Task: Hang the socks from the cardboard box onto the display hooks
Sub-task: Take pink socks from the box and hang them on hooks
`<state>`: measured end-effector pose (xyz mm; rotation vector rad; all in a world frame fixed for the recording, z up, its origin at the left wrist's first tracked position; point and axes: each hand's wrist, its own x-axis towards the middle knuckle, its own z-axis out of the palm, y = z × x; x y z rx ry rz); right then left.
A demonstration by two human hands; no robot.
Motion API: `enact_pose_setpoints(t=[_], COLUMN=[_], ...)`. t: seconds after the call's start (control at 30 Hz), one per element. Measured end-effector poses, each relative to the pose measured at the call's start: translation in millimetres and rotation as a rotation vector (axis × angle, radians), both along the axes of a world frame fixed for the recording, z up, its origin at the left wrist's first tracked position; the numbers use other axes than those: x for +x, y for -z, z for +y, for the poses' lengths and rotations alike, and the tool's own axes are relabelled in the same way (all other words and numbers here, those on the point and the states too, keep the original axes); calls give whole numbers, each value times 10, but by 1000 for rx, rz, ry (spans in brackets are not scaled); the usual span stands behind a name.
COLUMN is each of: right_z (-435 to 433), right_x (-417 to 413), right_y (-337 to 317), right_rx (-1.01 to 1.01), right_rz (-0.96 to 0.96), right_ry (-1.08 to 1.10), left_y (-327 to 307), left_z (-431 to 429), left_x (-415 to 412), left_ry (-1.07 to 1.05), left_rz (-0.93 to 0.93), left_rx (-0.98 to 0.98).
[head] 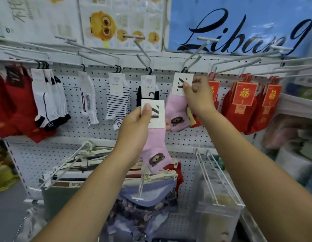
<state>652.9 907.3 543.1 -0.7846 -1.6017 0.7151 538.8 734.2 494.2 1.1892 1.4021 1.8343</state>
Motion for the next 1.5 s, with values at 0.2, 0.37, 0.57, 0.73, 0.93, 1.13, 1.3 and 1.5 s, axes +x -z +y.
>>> enact_pose_setpoints(t=[0.2,0.37,0.57,0.73,0.93,1.13,1.3,1.5], right_z=[140,58,-490,-691,-531,-252,-131,38], right_x=[55,221,422,460,467,405,245,169], right_y=[80,45,100,101,-29,-262,-268,-184], right_rx=[-38,-40,-130,-142,-160,56,137,179], right_rz=[-29,-133,-58,0,113,4,-55,-95], right_ry=[-2,129,-110,-347,-197,54,9,53], left_y=[40,25,-76,-160,-300,-554,-650,-610], left_z=[126,212,312,348,412,536,601,551], left_x=[-50,-15,78,209,29,-347,-432,-481], left_ry=[-55,-76,-1,65,-113,-208,-193,-184], left_rz=[66,-2,-4,6,112,158,243,429], left_rx=[-13,-20,1,18,63,229,272,203])
